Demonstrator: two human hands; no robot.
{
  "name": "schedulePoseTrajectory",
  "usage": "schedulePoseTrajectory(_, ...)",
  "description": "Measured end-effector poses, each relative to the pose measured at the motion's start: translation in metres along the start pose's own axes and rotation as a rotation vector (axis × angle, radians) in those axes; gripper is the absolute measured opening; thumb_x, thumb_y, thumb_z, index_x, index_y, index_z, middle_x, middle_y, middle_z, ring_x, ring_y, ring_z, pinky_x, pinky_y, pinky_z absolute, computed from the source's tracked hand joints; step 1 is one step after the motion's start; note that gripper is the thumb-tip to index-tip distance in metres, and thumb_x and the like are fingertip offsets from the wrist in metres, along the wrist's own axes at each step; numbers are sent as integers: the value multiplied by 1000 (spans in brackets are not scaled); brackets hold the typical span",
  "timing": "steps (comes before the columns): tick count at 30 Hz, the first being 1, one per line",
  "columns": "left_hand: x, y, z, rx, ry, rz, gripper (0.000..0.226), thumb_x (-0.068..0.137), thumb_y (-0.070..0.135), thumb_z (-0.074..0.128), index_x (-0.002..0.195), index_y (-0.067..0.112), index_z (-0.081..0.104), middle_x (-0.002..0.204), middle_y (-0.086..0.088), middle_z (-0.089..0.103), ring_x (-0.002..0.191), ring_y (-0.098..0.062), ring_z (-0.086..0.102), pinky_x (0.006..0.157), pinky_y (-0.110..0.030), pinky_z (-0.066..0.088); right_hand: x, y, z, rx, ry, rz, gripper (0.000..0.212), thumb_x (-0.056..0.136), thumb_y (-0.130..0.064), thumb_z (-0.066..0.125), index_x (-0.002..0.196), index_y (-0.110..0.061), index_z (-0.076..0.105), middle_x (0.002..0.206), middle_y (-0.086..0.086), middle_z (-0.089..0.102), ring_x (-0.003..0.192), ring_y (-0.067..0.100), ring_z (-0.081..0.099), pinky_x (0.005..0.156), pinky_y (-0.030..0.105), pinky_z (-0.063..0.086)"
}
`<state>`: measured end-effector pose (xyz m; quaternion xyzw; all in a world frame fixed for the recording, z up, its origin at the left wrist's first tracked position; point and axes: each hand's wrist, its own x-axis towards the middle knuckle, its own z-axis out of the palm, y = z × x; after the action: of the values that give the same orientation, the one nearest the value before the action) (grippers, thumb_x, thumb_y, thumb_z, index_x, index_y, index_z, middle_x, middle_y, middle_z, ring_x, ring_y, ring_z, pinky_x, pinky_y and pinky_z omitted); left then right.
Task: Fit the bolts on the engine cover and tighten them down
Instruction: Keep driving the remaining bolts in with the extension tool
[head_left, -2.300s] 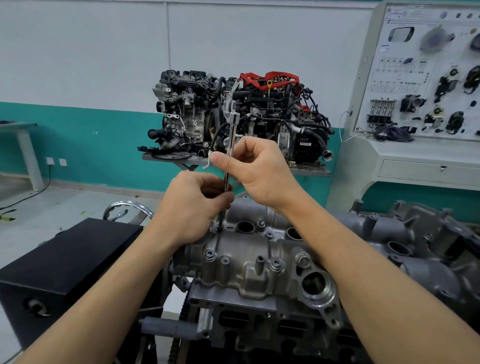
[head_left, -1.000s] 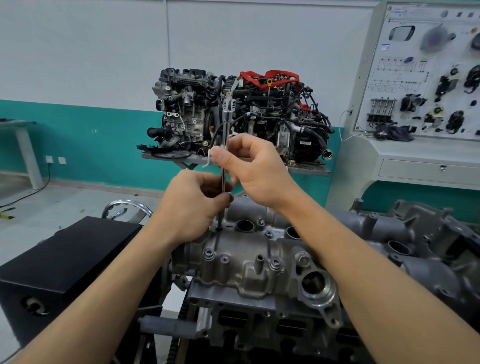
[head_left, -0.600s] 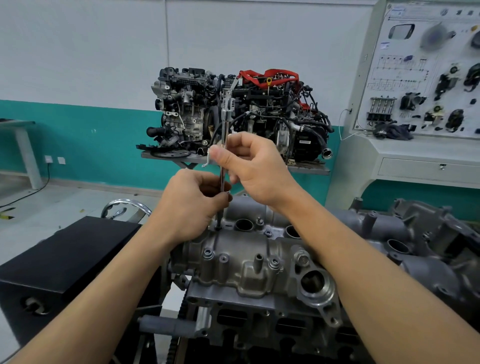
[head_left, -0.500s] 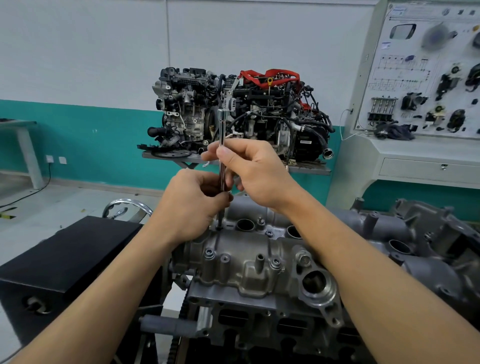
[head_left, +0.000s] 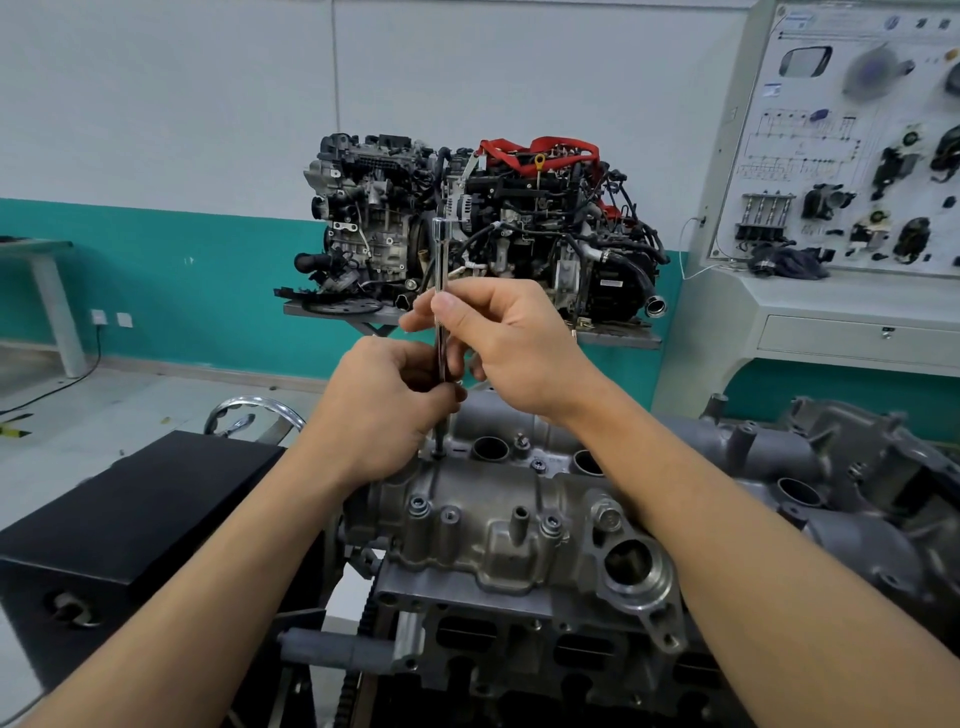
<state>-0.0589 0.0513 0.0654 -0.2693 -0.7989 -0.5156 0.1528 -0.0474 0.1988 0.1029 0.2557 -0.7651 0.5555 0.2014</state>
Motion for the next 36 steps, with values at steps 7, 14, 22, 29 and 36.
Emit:
schedulePoseTrajectory(7, 0, -1, 1, -42, 4, -31, 14, 85, 7, 74, 86, 21, 76, 76, 0, 78, 80, -21, 74, 74, -34, 60, 3, 7, -2, -62, 170, 13, 23, 84, -14, 79, 74, -8, 60, 67, 15, 65, 53, 17, 53, 52, 33, 47)
schedulePoseTrajectory(14, 1, -1, 1, -35, -10, 12, 8, 84, 4, 72, 77, 9, 72, 77, -19, 74, 81, -43, 68, 72, -49, 55, 0, 1, 2, -6, -17, 4, 16, 101, -7, 53, 102, 4, 65, 92, 13, 73, 49, 13, 49, 50, 19, 45)
schedulePoseTrajectory(22, 2, -6, 1, 28, -23, 13, 13, 83, 10, 72, 70, 14, 73, 71, -12, 73, 63, -24, 67, 62, -30, 53, -2, 1, -1, -149, 53, -57, 21, 98, -6, 59, 79, -4, 67, 76, 11, 73, 46, 18, 58, 49, 29, 52)
schedulePoseTrajectory(29, 2, -4, 2, 24, -51, 4, 12, 85, 14, 71, 74, 15, 75, 70, -11, 72, 58, -21, 62, 62, -33, 51, -1, 3, 0, -187, 164, -70, 27, 95, -6, 63, 71, 6, 70, 61, 8, 69, 45, 18, 61, 46, 25, 50)
schedulePoseTrajectory(36, 1, -2, 1, -2, -57, -19, 20, 90, 24, 67, 74, 16, 76, 72, -11, 74, 77, -39, 69, 73, -54, 58, 0, 4, -3, -144, 149, -23, 28, 95, -10, 64, 69, -1, 70, 64, 9, 71, 47, 19, 62, 48, 25, 49)
